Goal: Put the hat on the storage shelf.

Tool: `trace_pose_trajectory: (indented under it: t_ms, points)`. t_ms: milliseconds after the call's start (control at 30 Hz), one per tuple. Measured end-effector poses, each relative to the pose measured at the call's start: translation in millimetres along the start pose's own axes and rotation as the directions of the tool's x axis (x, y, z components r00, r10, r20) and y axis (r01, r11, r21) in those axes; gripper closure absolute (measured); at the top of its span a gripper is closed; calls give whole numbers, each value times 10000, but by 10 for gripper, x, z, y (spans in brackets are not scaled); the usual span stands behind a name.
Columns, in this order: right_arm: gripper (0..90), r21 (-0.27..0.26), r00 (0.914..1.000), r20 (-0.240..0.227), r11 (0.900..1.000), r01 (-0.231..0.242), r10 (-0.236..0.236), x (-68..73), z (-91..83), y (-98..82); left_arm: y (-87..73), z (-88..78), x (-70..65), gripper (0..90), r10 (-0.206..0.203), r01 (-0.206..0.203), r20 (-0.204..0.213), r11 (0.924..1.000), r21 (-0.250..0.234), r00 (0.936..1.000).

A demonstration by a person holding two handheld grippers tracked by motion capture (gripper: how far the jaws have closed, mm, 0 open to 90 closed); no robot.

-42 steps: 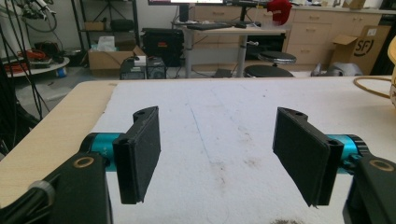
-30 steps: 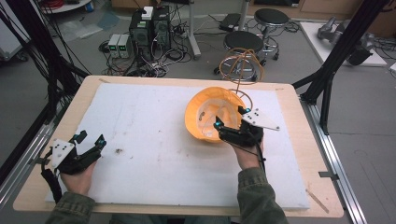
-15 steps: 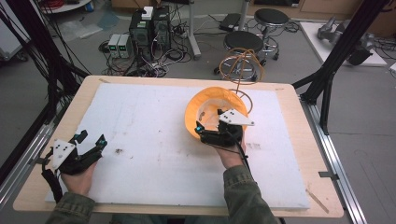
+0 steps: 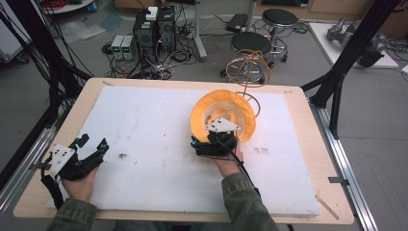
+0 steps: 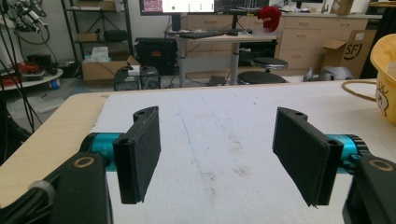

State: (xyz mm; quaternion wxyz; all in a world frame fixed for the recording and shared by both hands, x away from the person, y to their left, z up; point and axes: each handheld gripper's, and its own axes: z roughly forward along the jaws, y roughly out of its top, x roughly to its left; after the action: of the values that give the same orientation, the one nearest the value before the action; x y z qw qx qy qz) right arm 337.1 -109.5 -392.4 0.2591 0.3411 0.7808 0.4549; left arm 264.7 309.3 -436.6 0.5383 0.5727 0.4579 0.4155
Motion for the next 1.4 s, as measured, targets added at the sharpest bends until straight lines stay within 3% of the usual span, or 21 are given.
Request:
trace_pose_trajectory:
  t_ms: [267,500,700,733,800,833,867,900,933,1000,1033,1067,1200,1400]
  points:
    - [113,1126,9997,248,9936,24,-53,23,104,-74,2,-5,8,328,-78,78,-86,10000,9,9999]
    - [117,1383,9996,287,9904,44,-85,34,126,-87,2,-6,6,328,-61,61,-106,10000,17,9999]
    - [170,1862,9954,292,9789,837,-907,97,123,-97,2,-5,2,328,-64,64,-108,10000,24,9999]
    - [233,1924,9953,409,9782,781,-875,100,124,-97,3,-6,-1,328,-81,81,-108,10000,0,9999]
    - [244,1909,9957,507,9793,667,-777,90,119,-93,5,-9,-2,328,-92,92,-129,10000,-16,9999]
    - [298,1724,9959,786,9845,314,-455,66,108,-83,9,-16,0,328,-123,122,-174,9999,-41,9998]
    - [341,1637,9968,775,9865,78,-208,50,96,-78,10,-17,1,328,-147,145,-181,9999,-78,9997]
    - [341,1637,9968,775,9865,78,-208,50,96,-78,10,-17,1,328,-147,145,-181,9999,-78,9997]
    - [521,1444,9984,536,9892,-248,172,19,73,-66,11,-19,3,328,-176,174,-188,9998,-92,9997]
    - [669,1229,9973,546,9909,-551,487,14,53,-50,11,-21,6,327,-214,212,-196,9997,-92,9996]
    - [669,1229,9973,546,9909,-551,487,14,53,-50,11,-20,7,327,-230,228,-198,9997,-100,9995]
    - [737,1095,9944,712,9903,-854,779,15,42,-35,11,-20,7,326,-249,247,-188,9996,-102,9995]
    - [799,824,9916,931,9918,-977,899,37,32,-10,16,-26,2,326,-269,266,-189,9995,-165,9995]
    - [817,843,9925,940,9927,-859,779,48,13,-4,15,-27,7,326,-288,284,-206,9994,-177,9994]
